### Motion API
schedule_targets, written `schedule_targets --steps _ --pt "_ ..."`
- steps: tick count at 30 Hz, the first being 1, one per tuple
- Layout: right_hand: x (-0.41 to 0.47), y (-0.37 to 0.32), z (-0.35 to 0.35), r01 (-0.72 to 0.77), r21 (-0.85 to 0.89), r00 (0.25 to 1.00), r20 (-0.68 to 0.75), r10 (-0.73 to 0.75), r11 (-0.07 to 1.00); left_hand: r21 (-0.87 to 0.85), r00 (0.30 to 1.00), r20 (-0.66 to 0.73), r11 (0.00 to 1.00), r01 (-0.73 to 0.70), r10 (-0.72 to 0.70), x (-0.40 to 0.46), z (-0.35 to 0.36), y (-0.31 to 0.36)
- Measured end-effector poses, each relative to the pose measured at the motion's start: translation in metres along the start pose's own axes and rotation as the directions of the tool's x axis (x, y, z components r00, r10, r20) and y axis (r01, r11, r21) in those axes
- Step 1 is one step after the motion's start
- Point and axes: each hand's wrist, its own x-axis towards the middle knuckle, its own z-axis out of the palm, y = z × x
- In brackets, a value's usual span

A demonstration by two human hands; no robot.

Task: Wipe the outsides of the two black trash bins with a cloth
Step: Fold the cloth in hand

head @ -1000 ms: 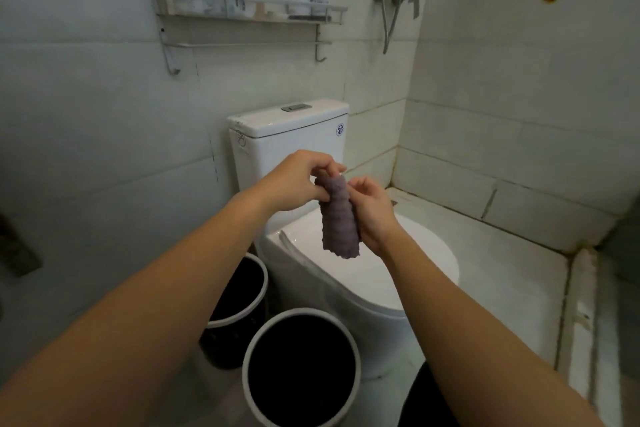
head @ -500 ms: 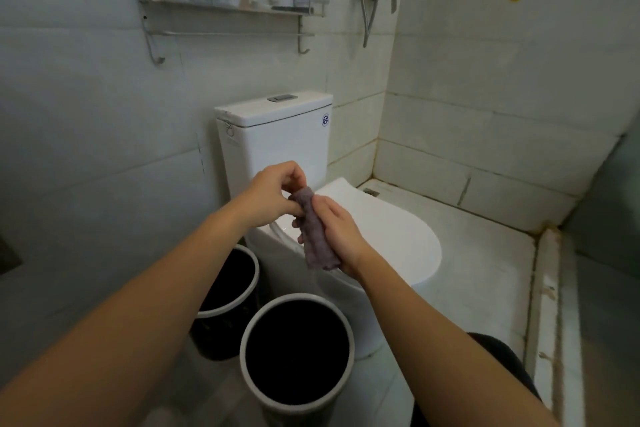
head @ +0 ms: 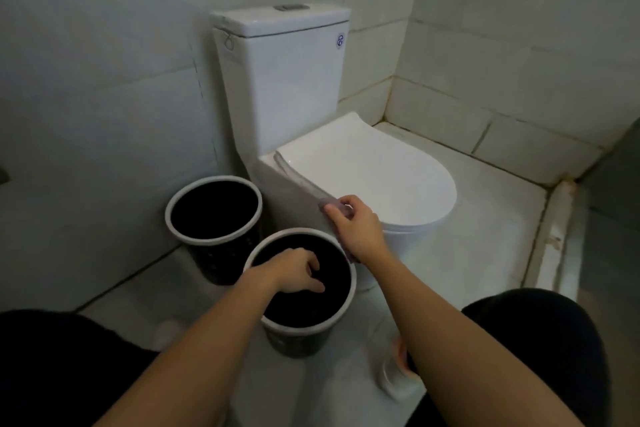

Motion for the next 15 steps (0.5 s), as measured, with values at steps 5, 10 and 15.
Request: schedule_targets --steps 5,10,15 --pt "-0.008 0.033 0.007 0.017 -0.147 0.996 0.087 -0.004 0.989 -0.004 0.994 0.078 0.997 0.073 -0.072 0.011 0.060 -0.016" --pt "-0.019 0.050 0.003 -0.007 -0.179 0.997 0.074 0.021 0.984 0.034 0.993 0.088 0.997 0.070 -0.073 0.014 0.088 -0.011" --pt "-0.032 0.062 -0.003 -0.048 -0.191 0.996 0.067 0.062 0.980 0.179 0.998 0.061 0.984 0.021 -0.032 0.012 0.111 -0.006"
